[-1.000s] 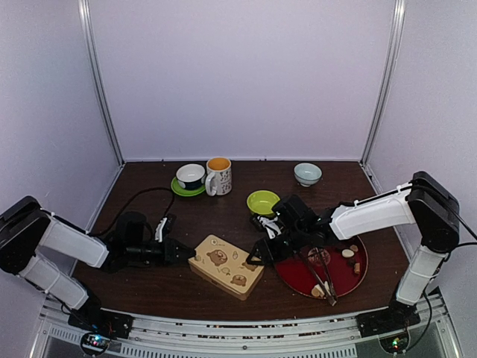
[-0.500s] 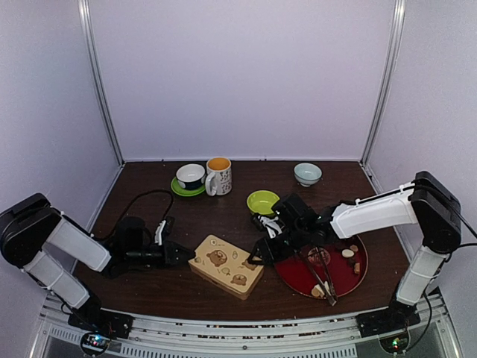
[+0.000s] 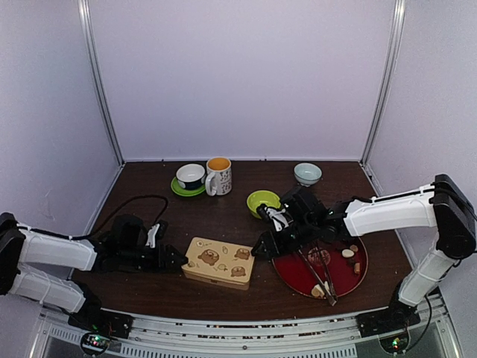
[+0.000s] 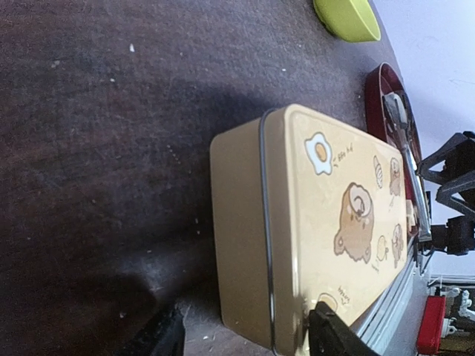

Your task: Pack the chocolate

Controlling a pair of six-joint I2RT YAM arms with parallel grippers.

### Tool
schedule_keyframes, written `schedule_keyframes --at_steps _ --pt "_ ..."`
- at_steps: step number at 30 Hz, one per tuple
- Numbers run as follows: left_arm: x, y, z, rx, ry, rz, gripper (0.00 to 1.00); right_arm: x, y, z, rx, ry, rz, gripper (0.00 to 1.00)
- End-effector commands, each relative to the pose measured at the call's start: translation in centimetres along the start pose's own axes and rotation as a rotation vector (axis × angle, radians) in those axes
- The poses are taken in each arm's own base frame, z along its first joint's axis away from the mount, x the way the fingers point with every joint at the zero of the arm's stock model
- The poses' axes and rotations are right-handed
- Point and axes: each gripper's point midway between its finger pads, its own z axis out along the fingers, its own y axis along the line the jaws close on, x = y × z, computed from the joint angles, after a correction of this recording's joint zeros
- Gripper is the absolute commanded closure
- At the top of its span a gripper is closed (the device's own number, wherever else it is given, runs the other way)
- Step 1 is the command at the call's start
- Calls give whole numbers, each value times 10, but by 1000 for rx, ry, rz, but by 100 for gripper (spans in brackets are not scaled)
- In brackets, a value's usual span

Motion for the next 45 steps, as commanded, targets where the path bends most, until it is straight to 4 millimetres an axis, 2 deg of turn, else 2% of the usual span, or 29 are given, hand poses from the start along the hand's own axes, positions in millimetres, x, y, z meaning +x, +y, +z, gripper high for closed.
schedule_keyframes --at_steps 1,4,6,8,9,10,13,14,23,26,31,34,41,43,45 --pt "-10 -4 -10 -55 -8 39 40 0 -1 -7 11 -31 17 58" --pt "-23 -16 -13 -42 -26 64 42 -4 6 -9 -12 -47 20 59" --pt "-30 -22 -14 -31 -39 78 47 -9 12 -9 -29 -61 23 61" --pt "-38 -30 -16 -17 -58 95 57 -15 16 -8 -45 -78 28 66" --pt "-41 -33 -16 -8 -64 104 68 -18 19 -8 -54 -86 32 70" --pt "-44 -36 -15 2 -69 110 78 -21 21 -7 -63 -97 36 76" --pt "-50 -39 -10 3 -61 120 97 -25 19 -2 -64 -117 58 100" --pt "-51 -40 -7 5 -59 122 100 -25 16 0 -53 -119 68 100" --pt "-69 -56 3 46 -61 153 100 -17 -7 21 -35 -123 116 100" --pt "-72 -59 3 56 -65 168 100 -22 0 16 -85 -161 117 100" --pt "-72 -62 13 103 -67 162 100 -41 32 3 -253 -237 103 100" --pt "-68 -58 16 119 -74 132 100 -42 41 1 -328 -259 118 100" --pt "-73 -72 9 179 -103 143 100 -17 10 28 -432 -275 253 100" --pt "-71 -69 10 174 -104 143 100 -12 4 33 -447 -275 281 100" --pt "-64 -60 13 159 -99 134 100 -13 7 32 -466 -277 283 100"
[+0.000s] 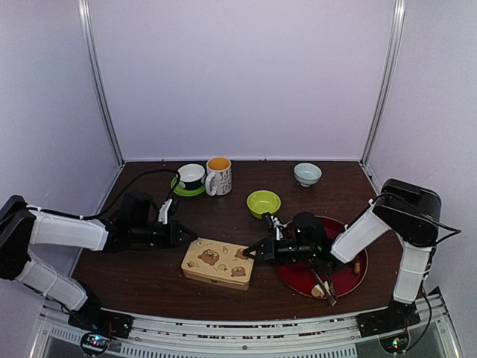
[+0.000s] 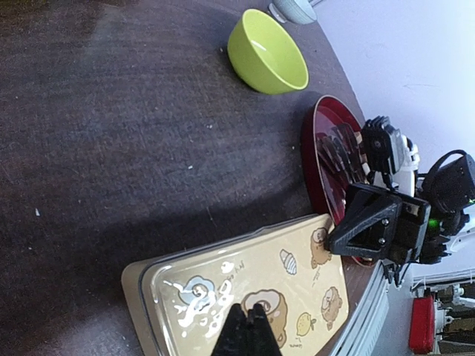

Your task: Pack the chocolate

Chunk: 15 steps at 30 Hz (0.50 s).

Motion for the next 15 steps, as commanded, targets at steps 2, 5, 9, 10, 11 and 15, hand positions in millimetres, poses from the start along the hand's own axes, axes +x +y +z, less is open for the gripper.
schedule_keyframes --at_steps 2,5,9,10,11,15 --pt "7 6 3 23 -24 9 100 -8 20 -7 -97 -46 17 100" --pt "22 19 7 17 -8 -19 100 -10 40 -15 -114 -48 -39 100" --pt "34 27 9 20 -2 -46 100 4 55 -14 -120 4 -92 100" --pt "34 25 9 28 1 -49 100 11 53 -11 -110 27 -90 100" --pt "31 20 6 39 1 -52 100 19 48 -6 -92 50 -83 100" --pt "18 -6 -15 29 -35 1 100 36 22 3 -45 59 -14 100"
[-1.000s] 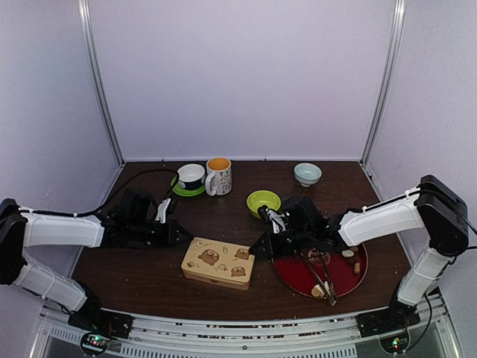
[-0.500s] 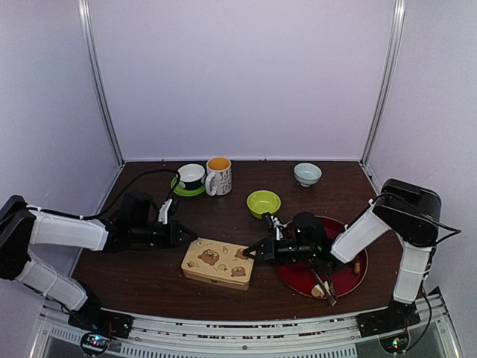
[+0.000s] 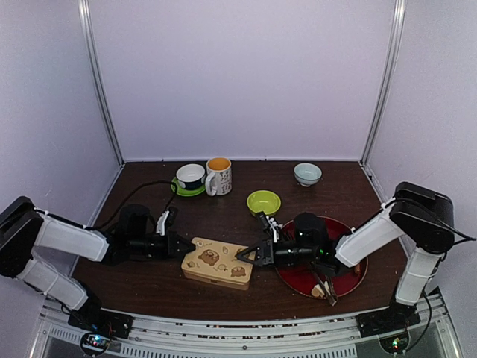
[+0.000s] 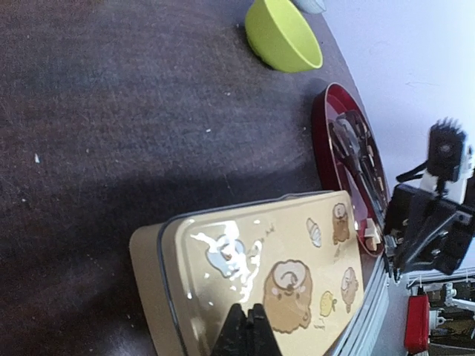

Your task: Pack the chocolate

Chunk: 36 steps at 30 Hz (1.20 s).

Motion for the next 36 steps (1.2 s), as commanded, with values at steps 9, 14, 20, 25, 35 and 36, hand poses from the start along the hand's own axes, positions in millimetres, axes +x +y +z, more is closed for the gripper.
schedule_keyframes --at_steps 9,14,20,25,35,36 --pt "32 -10 -28 28 -7 8 100 10 -7 -2 -74 -29 154 100" --pt "48 0 -20 28 21 -15 100 17 8 -2 -13 20 46 100" --pt "42 -5 -25 5 19 6 100 -6 -21 -8 190 30 -12 100" --pt "42 -28 -37 5 18 43 100 -39 -61 -17 492 35 -80 100" --pt "90 -16 -44 -177 132 -91 100 -77 -78 -33 757 66 -205 100" --pt "92 -13 -44 -193 142 -91 100 -78 -78 -31 763 73 -211 100"
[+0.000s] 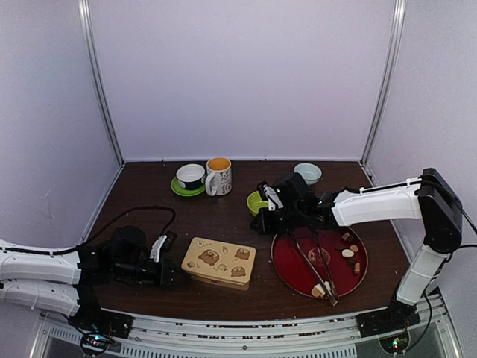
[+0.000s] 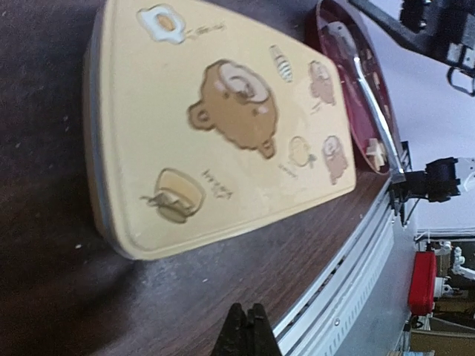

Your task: Pack the chocolate

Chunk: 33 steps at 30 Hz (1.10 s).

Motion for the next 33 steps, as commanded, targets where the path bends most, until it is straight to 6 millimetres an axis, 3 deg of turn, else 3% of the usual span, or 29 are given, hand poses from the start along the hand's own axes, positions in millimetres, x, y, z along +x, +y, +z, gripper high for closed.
schedule_keyframes --at_steps 1,5,9,12,19,23,27,33 --pt "12 31 1 -162 30 -77 100 14 -28 8 156 86 -78 100" --pt "3 37 11 -231 41 -35 100 20 -23 21 155 134 -95 100" --pt "-12 37 23 -258 43 -17 100 39 -24 37 191 215 -106 100" --pt "-27 36 31 -251 9 -19 100 54 -13 44 165 255 -123 100" --pt "-79 42 49 -267 -49 0 100 107 16 23 97 315 -141 100" --pt "-113 28 70 -248 -47 59 100 127 30 11 40 312 -107 100" --pt "-123 23 76 -244 -51 77 100 114 4 -1 168 242 -85 100" --pt "-125 22 59 -268 -92 86 100 76 -18 -17 210 108 -19 100"
